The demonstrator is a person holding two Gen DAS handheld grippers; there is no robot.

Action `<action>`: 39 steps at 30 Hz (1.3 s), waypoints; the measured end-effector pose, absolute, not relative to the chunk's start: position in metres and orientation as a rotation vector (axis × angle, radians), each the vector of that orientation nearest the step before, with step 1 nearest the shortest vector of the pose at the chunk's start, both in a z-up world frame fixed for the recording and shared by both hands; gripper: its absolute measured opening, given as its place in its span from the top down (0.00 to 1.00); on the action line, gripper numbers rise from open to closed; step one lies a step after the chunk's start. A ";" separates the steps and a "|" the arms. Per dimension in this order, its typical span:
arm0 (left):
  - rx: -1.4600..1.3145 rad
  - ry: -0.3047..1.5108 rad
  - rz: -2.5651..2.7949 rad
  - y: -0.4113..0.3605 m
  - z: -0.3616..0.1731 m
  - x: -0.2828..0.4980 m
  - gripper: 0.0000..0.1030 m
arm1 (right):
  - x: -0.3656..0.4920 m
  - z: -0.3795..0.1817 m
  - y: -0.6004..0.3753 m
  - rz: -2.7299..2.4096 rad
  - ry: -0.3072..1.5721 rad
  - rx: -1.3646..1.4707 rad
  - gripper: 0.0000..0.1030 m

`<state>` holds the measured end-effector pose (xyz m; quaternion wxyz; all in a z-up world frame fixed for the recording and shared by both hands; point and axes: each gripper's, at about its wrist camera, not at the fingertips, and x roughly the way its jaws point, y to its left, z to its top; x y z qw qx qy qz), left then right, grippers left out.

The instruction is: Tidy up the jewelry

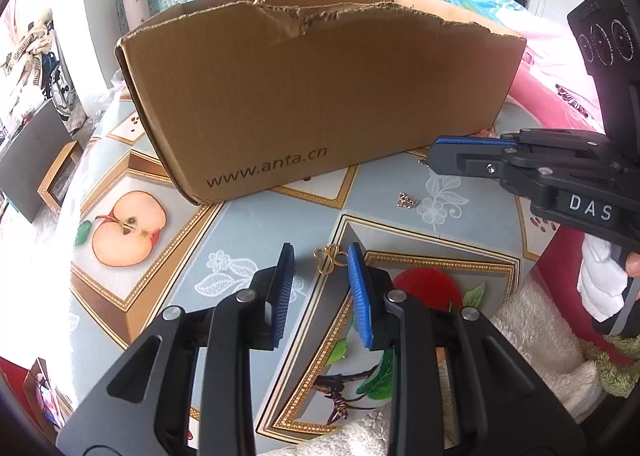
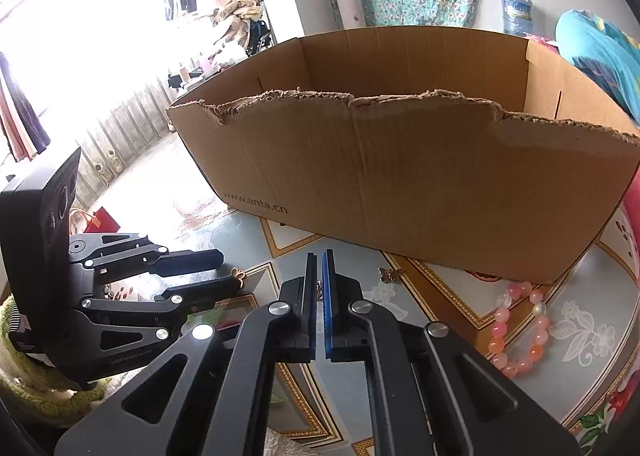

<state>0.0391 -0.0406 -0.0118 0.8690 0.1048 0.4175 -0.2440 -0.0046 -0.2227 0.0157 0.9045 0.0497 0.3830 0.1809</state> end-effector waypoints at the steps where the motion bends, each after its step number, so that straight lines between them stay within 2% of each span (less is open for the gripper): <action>1: 0.224 0.876 -0.508 -0.042 -0.012 0.040 0.75 | -0.005 0.015 -0.221 0.372 0.793 0.103 0.97; 12: 0.193 0.952 -0.518 -0.053 -0.007 0.058 0.75 | -0.002 0.014 -0.214 0.372 0.794 0.102 0.97; 26: 0.236 0.951 -0.535 -0.066 -0.008 0.052 0.75 | -0.003 0.010 -0.211 0.364 0.798 0.120 0.97; 31: 0.275 0.945 -0.494 -0.073 -0.010 0.052 0.82 | -0.006 0.009 -0.212 0.365 0.793 0.123 0.97; 39: 0.251 0.941 -0.487 -0.072 -0.010 0.051 0.82 | -0.008 0.009 -0.215 0.364 0.789 0.126 0.97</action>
